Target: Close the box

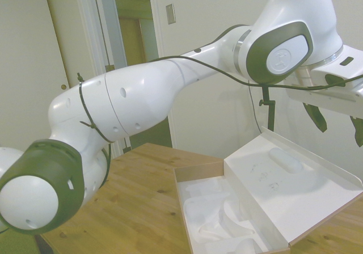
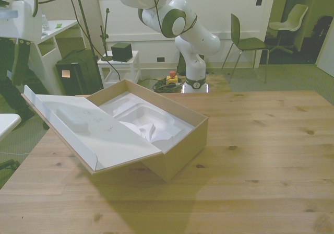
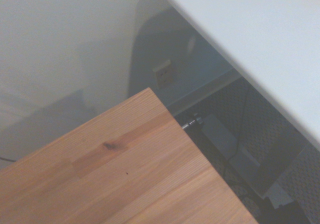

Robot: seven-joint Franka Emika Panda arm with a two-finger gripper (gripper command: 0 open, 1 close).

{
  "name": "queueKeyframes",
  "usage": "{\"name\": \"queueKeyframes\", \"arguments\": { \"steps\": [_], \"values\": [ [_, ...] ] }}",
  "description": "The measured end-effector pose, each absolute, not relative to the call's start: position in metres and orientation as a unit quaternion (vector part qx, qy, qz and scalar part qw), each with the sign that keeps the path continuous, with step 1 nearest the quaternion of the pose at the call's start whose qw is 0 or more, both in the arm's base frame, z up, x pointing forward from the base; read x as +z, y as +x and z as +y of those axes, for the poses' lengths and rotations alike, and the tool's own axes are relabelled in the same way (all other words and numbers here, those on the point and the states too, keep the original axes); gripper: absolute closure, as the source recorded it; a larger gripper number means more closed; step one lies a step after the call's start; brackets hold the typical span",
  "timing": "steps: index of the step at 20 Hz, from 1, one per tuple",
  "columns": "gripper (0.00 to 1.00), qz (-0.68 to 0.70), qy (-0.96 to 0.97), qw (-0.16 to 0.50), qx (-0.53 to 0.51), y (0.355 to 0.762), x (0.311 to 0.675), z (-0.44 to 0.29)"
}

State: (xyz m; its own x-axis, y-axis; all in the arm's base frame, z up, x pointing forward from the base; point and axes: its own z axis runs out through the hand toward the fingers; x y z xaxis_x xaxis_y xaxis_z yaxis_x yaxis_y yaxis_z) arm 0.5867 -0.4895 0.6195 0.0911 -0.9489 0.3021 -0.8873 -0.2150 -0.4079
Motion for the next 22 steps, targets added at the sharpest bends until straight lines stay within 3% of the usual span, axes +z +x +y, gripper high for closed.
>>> {"name": "queueKeyframes", "arguments": {
  "steps": [16, 19, 22],
  "values": [
    [0.00, 0.644, -0.738, 0.082, -0.184, 0.617, 0.539, -0.489],
    [0.00, 0.635, -0.742, 0.124, -0.174, 0.617, 0.551, -0.478],
    [0.00, 0.607, -0.760, 0.176, -0.152, 0.612, 0.599, -0.440]
  ]
}}
